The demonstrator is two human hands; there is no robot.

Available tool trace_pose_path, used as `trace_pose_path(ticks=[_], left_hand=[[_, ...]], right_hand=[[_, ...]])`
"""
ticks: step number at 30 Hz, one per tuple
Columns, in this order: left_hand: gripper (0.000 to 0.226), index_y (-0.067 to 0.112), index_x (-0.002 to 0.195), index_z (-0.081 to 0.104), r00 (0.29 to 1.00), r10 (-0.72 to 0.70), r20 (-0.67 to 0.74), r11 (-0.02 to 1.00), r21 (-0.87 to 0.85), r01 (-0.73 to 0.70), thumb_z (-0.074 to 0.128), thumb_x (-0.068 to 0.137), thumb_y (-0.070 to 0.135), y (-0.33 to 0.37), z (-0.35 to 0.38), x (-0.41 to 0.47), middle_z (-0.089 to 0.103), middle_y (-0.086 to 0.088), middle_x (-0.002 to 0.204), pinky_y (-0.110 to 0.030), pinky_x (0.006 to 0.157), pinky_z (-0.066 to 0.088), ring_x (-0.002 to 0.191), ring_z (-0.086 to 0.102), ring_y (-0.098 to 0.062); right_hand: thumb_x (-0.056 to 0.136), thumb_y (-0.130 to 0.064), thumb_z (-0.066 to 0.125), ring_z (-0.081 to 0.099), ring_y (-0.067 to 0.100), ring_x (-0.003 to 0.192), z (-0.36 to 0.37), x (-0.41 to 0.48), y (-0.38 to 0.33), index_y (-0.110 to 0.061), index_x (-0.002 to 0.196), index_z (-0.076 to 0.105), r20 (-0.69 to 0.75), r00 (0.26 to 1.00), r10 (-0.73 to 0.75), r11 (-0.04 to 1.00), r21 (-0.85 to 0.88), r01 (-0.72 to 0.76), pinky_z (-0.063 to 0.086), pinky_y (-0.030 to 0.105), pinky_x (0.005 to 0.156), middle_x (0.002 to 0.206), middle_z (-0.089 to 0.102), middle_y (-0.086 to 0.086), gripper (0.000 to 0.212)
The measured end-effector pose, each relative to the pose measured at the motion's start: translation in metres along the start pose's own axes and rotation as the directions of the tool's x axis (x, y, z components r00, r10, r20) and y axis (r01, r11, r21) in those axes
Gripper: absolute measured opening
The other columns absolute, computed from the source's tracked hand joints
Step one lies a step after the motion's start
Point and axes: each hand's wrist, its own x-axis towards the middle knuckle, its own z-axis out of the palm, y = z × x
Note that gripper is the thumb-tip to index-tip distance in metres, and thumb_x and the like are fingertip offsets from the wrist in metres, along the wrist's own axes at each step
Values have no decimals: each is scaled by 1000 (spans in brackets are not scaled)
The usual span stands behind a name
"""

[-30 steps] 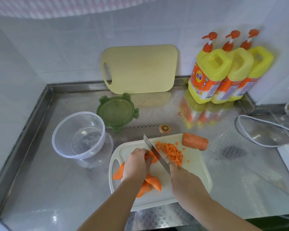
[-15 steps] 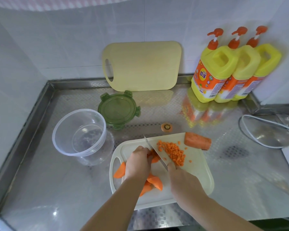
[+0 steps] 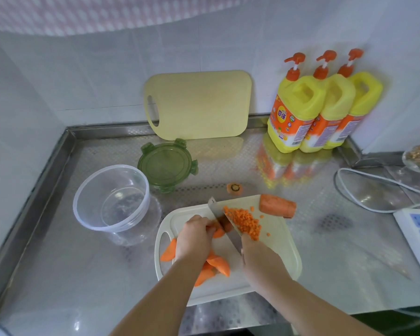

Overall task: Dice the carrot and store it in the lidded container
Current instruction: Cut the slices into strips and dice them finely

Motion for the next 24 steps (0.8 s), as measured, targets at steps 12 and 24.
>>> trace_pose_path(ticks=[12,24], left_hand=[[14,19,101,70,995,-98,23,985,-144,100,61,90,20,-1,-7,-2,70,1,98,-27,76,49,90,64,-18],[16,15,101,70,997,-74,-17,997,-34,73,57,92,19,3,-6,-3,65,-4,100,-24,68,41,90,61,-21]], right_hand=[[101,-16,35,60,19,100,-10,-20,-5,-19,134,33,-84,993,-77,996,-52,73,39,26,72,111,59,0,33],[97,-10,41,60,21,102,-4,-21,-10,-16,140,25,-18,997,-80,990,-115,78,40,27,72,115,57,2,45]])
